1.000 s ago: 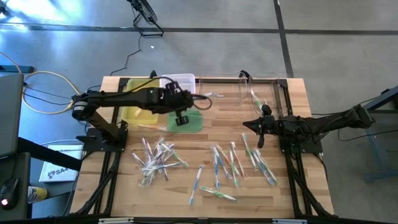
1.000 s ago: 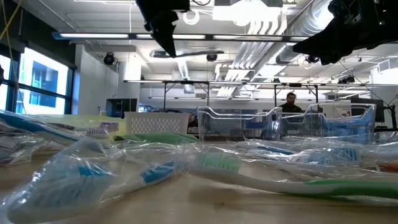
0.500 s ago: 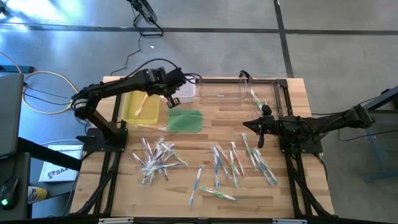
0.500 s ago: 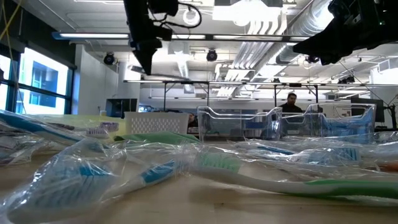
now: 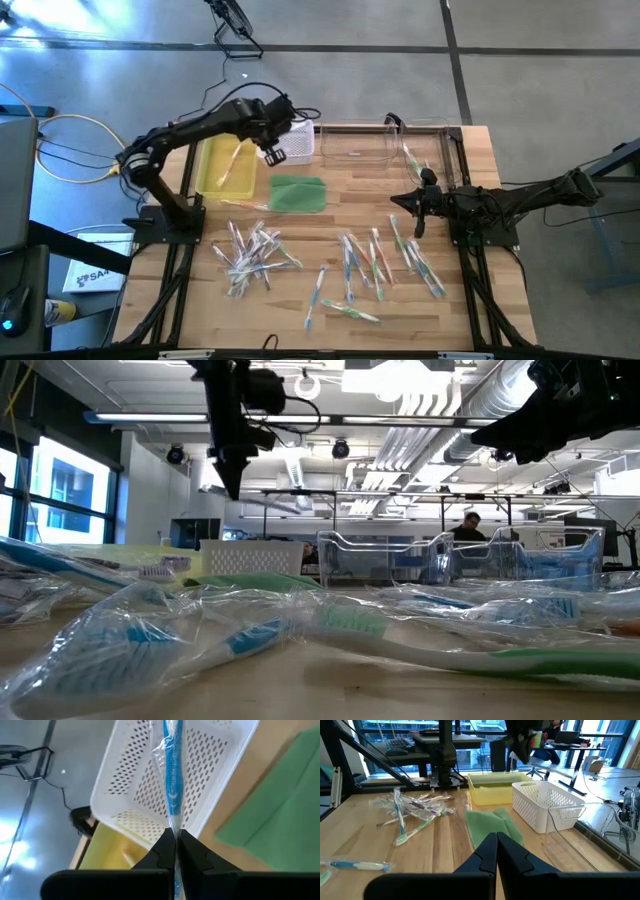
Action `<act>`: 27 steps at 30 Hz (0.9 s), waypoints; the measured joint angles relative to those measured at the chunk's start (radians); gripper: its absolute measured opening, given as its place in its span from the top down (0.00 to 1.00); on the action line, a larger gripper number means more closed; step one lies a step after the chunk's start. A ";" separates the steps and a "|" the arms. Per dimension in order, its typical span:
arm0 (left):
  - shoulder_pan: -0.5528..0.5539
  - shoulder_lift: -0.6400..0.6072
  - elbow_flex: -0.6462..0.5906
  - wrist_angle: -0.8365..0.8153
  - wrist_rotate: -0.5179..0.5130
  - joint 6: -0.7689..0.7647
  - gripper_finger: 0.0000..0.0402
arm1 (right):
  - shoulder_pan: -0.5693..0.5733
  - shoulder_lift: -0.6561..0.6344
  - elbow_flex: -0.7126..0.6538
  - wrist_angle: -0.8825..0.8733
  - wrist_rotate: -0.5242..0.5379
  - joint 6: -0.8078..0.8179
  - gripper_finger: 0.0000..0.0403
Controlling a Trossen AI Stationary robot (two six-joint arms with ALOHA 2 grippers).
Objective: Pick & Place Toothbrushes
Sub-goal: Put the blue toothbrush into the white bin
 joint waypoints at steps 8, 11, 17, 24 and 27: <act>0.044 0.122 -0.001 -0.008 0.023 -0.007 1.00 | 0.000 0.000 0.000 0.001 0.000 0.000 0.99; 0.070 0.149 -0.001 0.007 0.031 -0.007 1.00 | 0.000 0.000 0.000 0.001 0.000 0.000 0.99; 0.095 0.176 -0.001 0.067 0.094 0.044 1.00 | 0.000 0.000 0.000 0.002 0.000 -0.013 0.99; 0.099 0.205 -0.001 0.084 0.101 0.061 1.00 | 0.000 0.000 0.000 0.002 0.000 -0.014 0.99; 0.098 0.212 -0.001 0.093 0.101 0.043 1.00 | 0.000 0.000 0.000 0.002 0.000 -0.014 0.99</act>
